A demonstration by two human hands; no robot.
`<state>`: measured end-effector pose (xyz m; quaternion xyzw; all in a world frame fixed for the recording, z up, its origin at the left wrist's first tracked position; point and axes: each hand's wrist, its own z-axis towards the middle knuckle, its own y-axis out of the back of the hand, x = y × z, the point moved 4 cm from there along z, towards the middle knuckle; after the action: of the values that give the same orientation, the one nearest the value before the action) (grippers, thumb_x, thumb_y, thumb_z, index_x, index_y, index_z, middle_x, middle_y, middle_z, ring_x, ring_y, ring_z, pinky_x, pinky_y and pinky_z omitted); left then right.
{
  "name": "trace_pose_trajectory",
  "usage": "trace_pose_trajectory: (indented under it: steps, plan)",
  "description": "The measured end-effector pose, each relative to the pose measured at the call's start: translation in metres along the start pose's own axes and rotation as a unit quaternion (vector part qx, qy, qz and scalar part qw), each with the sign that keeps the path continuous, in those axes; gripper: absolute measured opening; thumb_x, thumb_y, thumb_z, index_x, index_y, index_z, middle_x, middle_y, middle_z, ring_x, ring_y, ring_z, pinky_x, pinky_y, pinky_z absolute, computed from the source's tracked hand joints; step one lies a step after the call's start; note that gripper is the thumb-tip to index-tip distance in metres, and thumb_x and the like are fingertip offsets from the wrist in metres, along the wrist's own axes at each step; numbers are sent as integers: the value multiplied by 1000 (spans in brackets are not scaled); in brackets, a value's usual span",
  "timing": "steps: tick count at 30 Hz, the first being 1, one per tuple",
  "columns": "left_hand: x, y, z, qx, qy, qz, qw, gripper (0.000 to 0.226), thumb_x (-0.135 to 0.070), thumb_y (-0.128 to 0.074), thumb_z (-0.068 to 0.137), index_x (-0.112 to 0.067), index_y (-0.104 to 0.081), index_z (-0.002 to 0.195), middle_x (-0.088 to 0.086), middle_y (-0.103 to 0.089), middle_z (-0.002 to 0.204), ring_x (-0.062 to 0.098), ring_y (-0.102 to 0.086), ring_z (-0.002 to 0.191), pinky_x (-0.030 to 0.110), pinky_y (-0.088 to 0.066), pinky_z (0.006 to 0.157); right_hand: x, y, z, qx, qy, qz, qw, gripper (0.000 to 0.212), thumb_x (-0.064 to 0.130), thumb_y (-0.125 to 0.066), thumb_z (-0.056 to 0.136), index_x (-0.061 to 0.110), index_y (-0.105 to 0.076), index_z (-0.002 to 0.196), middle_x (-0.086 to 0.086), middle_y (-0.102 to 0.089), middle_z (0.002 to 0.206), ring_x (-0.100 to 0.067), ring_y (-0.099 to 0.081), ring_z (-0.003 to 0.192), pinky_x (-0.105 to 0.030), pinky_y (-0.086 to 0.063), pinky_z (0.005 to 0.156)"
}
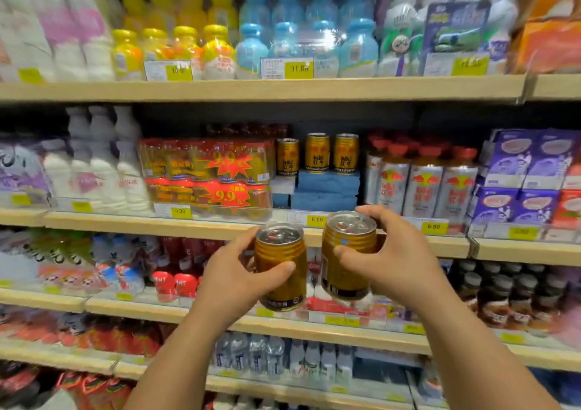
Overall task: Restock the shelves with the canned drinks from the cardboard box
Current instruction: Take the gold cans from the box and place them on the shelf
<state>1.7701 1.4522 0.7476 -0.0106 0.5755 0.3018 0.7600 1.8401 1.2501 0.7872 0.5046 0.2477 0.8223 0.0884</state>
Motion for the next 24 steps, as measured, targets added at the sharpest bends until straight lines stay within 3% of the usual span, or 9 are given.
trace_pose_trajectory:
  steps: [3, 6, 9, 12, 18, 24]
  plan:
    - [-13, 0, 7, -13, 1, 0, 1000, 64, -27, -80, 69, -30, -55, 127, -9, -65, 113, 3, -59, 98, 6, -44, 65, 6, 8, 7, 1, 7, 11, 1000, 69, 30, -76, 68, 29, -45, 130, 26, -54, 92, 5, -57, 84, -12, -45, 64]
    - [-17, -3, 15, -13, -2, 10, 1000, 57, -29, -80, 67, -35, -60, 120, -12, -68, 108, 5, -62, 99, 11, -47, 70, 6, 8, 13, 6, 14, 6, 1000, 70, 29, -77, 69, 30, -45, 131, 29, -52, 89, 8, -56, 80, -8, -43, 58]
    - [-15, -1, 29, 1, -6, 8, 1000, 47, -27, -80, 68, -47, -57, 104, -19, -67, 100, 0, -61, 94, 4, -47, 62, 5, 1, 21, 5, 11, 4, 1000, 68, 28, -77, 69, 28, -46, 129, 26, -56, 90, 8, -57, 79, -7, -42, 57]
    - [-8, 6, 46, 16, -9, 3, 1000, 47, -27, -80, 68, -47, -57, 104, -20, -68, 100, 0, -62, 92, 4, -47, 60, 4, -9, 31, -11, 6, 2, 1000, 68, 29, -77, 67, 28, -47, 129, 24, -58, 93, 7, -57, 82, -8, -43, 59]
    - [7, 26, 84, 44, -26, 3, 999, 51, -28, -80, 68, -41, -60, 114, -15, -67, 108, 1, -61, 99, 11, -48, 73, 9, -28, 70, -55, 6, -3, 998, 68, 30, -76, 68, 29, -47, 130, 16, -60, 100, 5, -56, 85, -10, -43, 63]
    - [14, 37, 118, 41, -47, 13, 998, 44, -25, -80, 68, -50, -59, 97, -26, -69, 98, -9, -60, 95, 14, -47, 79, 18, -49, 144, -67, 39, -3, 997, 63, 30, -74, 71, 25, -47, 128, 25, -49, 88, 11, -48, 76, -5, -39, 56]
